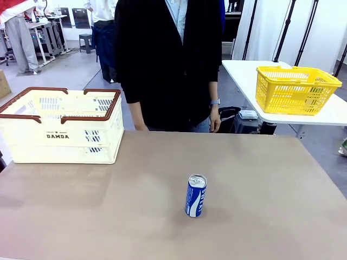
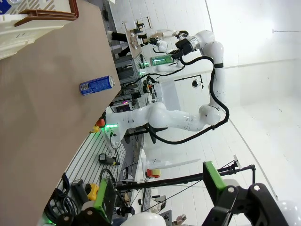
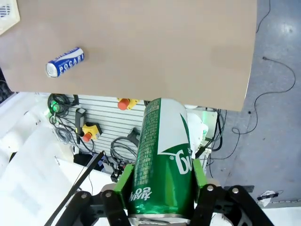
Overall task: Place the drinks into the Shopping basket.
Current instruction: Pick up one drink and place it into the Shopping basket.
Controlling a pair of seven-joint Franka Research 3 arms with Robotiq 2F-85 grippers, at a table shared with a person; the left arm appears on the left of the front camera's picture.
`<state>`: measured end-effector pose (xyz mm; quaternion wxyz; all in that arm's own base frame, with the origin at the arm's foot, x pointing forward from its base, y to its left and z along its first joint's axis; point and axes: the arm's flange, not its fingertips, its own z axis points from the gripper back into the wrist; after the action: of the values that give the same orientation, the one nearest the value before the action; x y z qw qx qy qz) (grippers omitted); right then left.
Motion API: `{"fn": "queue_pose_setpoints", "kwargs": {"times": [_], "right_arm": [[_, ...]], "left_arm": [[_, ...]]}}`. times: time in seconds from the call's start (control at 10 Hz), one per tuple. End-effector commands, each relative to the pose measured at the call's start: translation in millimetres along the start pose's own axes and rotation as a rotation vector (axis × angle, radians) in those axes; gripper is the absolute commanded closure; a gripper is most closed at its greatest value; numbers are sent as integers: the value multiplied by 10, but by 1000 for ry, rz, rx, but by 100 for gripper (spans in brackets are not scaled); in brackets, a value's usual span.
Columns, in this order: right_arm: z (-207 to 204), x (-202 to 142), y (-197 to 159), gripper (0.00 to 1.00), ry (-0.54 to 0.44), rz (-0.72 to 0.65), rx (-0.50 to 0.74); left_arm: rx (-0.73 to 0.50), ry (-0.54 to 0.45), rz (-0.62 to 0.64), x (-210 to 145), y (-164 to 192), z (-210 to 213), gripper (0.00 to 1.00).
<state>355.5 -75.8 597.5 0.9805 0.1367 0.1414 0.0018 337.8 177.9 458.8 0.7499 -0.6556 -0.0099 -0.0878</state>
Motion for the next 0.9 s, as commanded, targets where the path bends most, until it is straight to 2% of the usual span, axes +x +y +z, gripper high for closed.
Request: {"fn": "queue_pose_setpoints", "kwargs": {"times": [0.0, 0.1, 0.2, 0.4, 0.6, 0.7, 0.8], "right_arm": [[-110, 77, 617, 100, -82, 31, -20], [-186, 166, 1019, 100, -46, 44, -9], [-319, 282, 1552, 100, -45, 53, -66], [-655, 565, 2686, 100, -44, 185, -189], [-1158, 817, 3771, 100, -49, 315, -208], [-1530, 918, 4203, 100, -56, 415, -209], [-1758, 974, 4450, 100, -33, 479, -191]], "left_arm": [[13, 8, 11, -25, -16, -8, 0], [13, 8, 11, -25, -16, -8, 0], [13, 8, 11, -25, -16, -8, 0], [13, 8, 11, -25, -16, -8, 0], [13, 8, 11, -25, -16, -8, 0], [13, 8, 11, -25, -16, -8, 0], [13, 8, 11, -25, -16, -8, 0]]}}
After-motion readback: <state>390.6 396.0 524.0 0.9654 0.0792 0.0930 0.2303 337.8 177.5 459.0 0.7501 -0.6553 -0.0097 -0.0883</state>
